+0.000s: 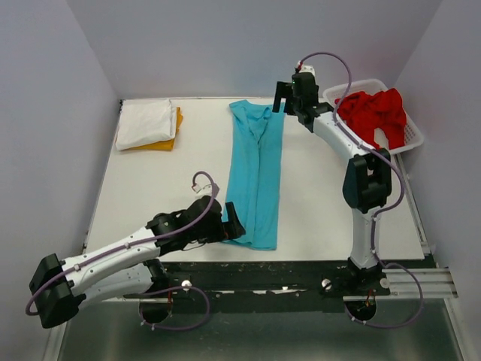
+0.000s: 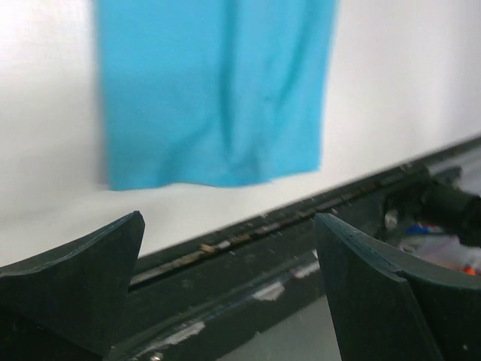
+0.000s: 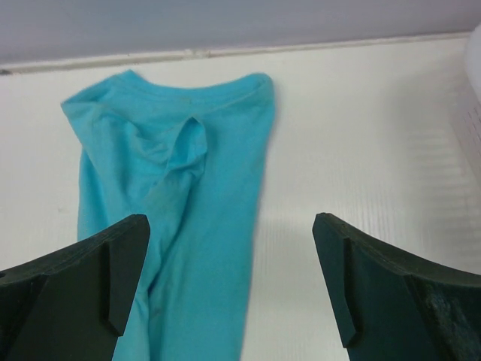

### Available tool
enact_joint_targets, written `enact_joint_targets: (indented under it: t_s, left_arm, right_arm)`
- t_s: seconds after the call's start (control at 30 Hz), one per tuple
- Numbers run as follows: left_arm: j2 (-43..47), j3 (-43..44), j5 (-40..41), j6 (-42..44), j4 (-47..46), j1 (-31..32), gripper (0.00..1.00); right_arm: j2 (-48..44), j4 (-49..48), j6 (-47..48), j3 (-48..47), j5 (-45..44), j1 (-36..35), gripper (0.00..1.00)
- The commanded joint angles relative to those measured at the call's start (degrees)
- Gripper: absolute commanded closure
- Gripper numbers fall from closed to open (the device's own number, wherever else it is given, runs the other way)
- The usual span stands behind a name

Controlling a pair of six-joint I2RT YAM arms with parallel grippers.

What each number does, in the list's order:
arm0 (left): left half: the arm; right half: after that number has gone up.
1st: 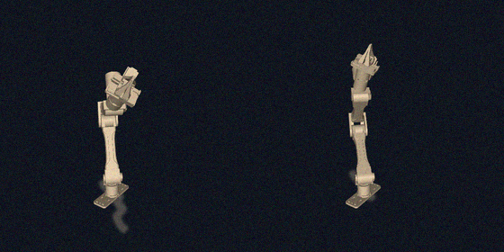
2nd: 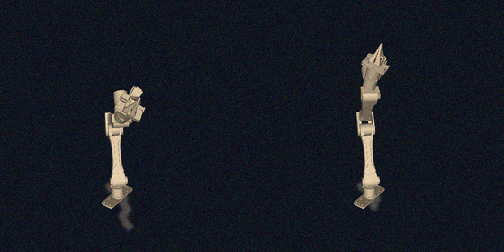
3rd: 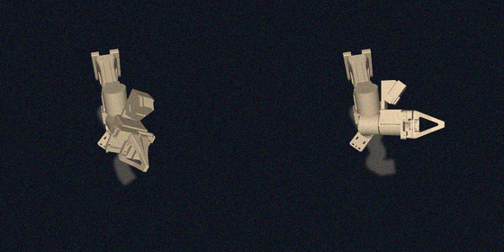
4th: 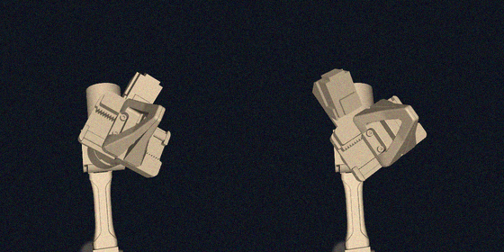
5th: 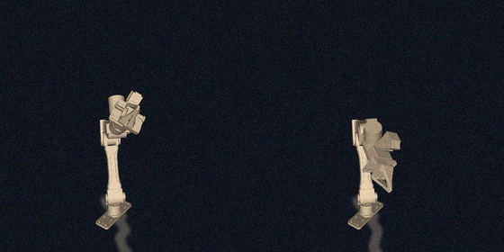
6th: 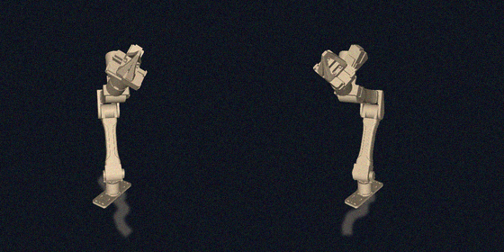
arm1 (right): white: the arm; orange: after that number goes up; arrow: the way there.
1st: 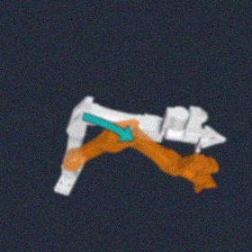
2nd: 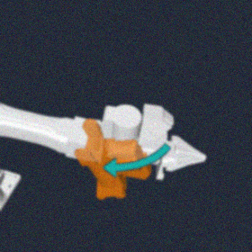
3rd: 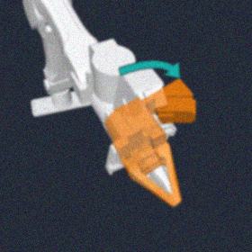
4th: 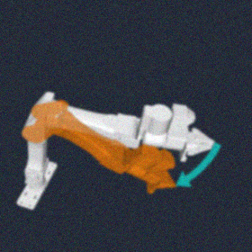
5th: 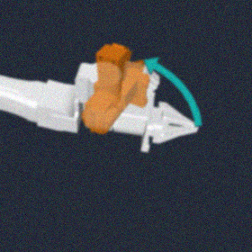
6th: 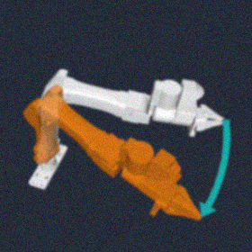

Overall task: Fold and stack the t-shirts
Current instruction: Rotate the tshirt 90 degrees

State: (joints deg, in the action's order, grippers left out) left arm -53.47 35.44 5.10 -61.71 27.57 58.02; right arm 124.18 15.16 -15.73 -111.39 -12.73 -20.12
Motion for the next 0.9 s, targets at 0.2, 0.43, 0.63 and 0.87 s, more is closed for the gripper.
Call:
enact_joint_targets:
  t_s: [0.2,0.43,0.63,0.87]
  left_arm:
    - [-1.3,-9.3,-9.3,5.1,-6.6,-16.6,0.05]
    - [-9.7,-10.5,-15.3,6.6,-12.7,-17.0,0.29]
    - [-12.8,-12.3,-15.0,5.1,-12.7,-16.7,0.69]
    - [-9.7,-14.0,-13.6,3.1,-11.5,-15.9,1.0]
  right_arm:
    - [-25.3,-3.6,-7.0,39.1,3.2,-14.1,0.0]
    - [-40.1,-2.2,-19.6,59.3,5.4,-21.6,0.0]
    - [-53.0,-0.5,-27.9,72.6,14.6,-21.7,0.02]
    - [-58.0,-3.4,-33.8,84.0,29.0,-22.1,0.22]
